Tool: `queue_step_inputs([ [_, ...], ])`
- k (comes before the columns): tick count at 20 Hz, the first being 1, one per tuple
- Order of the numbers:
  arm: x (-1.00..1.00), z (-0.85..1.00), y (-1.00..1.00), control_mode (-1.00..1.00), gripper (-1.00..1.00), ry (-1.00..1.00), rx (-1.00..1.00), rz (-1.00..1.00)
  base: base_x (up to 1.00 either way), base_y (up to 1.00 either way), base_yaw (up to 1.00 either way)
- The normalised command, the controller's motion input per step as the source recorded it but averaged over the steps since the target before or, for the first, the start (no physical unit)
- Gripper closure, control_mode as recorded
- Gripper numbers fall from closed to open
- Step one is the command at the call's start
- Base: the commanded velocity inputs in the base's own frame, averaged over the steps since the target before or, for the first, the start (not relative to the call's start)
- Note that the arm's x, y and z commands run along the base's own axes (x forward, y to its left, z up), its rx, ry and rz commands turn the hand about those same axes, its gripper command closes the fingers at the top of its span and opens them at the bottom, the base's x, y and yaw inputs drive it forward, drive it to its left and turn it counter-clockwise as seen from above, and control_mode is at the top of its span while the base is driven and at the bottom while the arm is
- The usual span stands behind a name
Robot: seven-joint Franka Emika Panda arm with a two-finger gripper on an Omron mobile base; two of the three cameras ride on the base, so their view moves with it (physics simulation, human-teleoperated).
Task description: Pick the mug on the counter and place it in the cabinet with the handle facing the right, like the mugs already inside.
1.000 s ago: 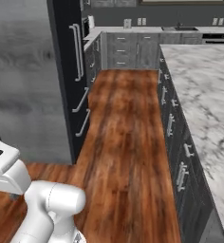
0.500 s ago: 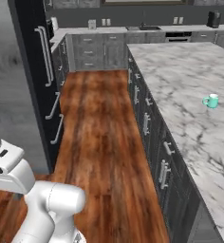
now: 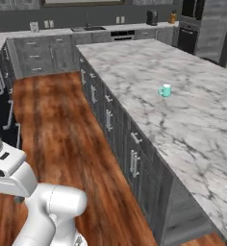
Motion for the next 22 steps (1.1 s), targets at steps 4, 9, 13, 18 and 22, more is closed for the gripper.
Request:
queue_step_inputs([
  [4, 0.00, 0.00, 0.00, 1.00, -1.00, 0.00, 0.00, 0.00, 0.12, 0.01, -0.45],
  [9, 0.00, 0.00, 0.00, 1.00, -1.00, 0.00, 0.00, 0.00, 0.36, 0.16, -0.38],
  [13, 0.00, 0.00, 0.00, 1.00, -1.00, 0.00, 0.00, 0.00, 0.39, 0.18, -0.36],
  [18, 0.00, 0.00, 0.00, 1.00, -1.00, 0.00, 0.00, 0.00, 0.61, 0.17, -0.25],
  [22, 0.00, 0.00, 0.00, 1.00, -1.00, 0.00, 0.00, 0.00, 0.72, -0.08, -0.15],
])
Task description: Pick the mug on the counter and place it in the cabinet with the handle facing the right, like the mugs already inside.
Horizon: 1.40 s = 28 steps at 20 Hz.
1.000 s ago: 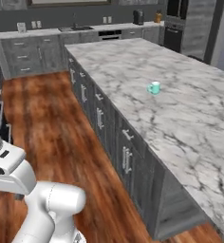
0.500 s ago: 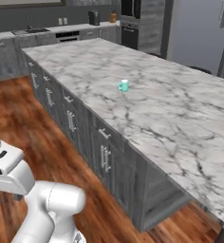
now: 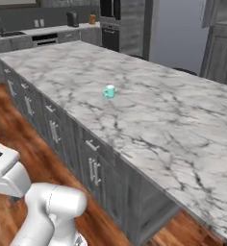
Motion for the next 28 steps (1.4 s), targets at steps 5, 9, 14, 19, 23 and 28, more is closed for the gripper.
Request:
queue_step_inputs([
  [5, 0.00, 0.00, 0.00, 1.00, -1.00, 0.00, 0.00, 0.00, 0.50, 0.00, -0.28],
  [9, 0.00, 0.00, 0.00, 1.00, -1.00, 0.00, 0.00, 0.00, 0.41, 0.00, -0.32],
  [14, 0.00, 0.00, 0.00, 1.00, -1.00, 0.00, 0.00, 0.00, 0.43, 0.00, -0.33],
  [19, 0.00, 0.00, 0.00, 1.00, -1.00, 0.00, 0.00, 0.00, 0.39, 0.13, -0.22],
  [23, 0.00, 0.00, 0.00, 1.00, -1.00, 0.00, 0.00, 0.00, 0.60, 0.07, -0.23],
  [28, 0.00, 0.00, 0.00, 1.00, -1.00, 0.00, 0.00, 0.00, 0.59, 0.12, -0.31],
])
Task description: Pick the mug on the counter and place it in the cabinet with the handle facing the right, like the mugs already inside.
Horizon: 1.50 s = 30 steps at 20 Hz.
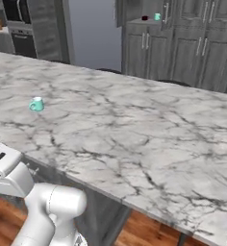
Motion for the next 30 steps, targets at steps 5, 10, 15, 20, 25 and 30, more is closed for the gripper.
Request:
queue_step_inputs([
  [5, 0.00, 0.00, 0.00, 1.00, -1.00, 0.00, 0.00, 0.00, 0.42, 0.29, -0.31],
  [10, 0.00, 0.00, 0.00, 1.00, -1.00, 0.00, 0.00, 0.00, 0.22, 0.44, -0.30],
  [15, 0.00, 0.00, 0.00, 1.00, -1.00, 0.00, 0.00, 0.00, 0.31, 0.49, -0.28],
  [20, 0.00, 0.00, 0.00, 1.00, -1.00, 0.00, 0.00, 0.00, 0.27, 0.55, -0.25],
  [25, 0.00, 0.00, 0.00, 1.00, -1.00, 0.00, 0.00, 0.00, 0.32, 0.66, -0.20],
  [30, 0.00, 0.00, 0.00, 1.00, -1.00, 0.00, 0.00, 0.00, 0.25, 0.72, -0.16],
])
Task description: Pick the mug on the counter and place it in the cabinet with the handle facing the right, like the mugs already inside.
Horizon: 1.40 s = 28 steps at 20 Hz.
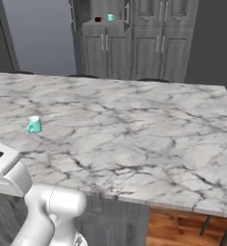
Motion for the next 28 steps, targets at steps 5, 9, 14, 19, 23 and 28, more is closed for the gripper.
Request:
queue_step_inputs([
  [5, 0.00, 0.00, 0.00, 1.00, -1.00, 0.00, 0.00, 0.00, 0.24, 0.71, -0.11],
  [9, 0.00, 0.00, 0.00, 1.00, -1.00, 0.00, 0.00, 0.00, 0.14, 0.65, 0.00],
  [14, 0.00, 0.00, 0.00, 1.00, -1.00, 0.00, 0.00, 0.00, 0.13, 0.68, 0.00],
  [19, 0.00, 0.00, 0.00, 1.00, -1.00, 0.00, 0.00, 0.00, 0.30, 0.49, 0.00],
  [23, 0.00, 0.00, 0.00, 1.00, -1.00, 0.00, 0.00, 0.00, 0.40, 0.39, -0.01],
  [28, 0.00, 0.00, 0.00, 1.00, -1.00, 0.00, 0.00, 0.00, 0.47, 0.19, -0.03],
])
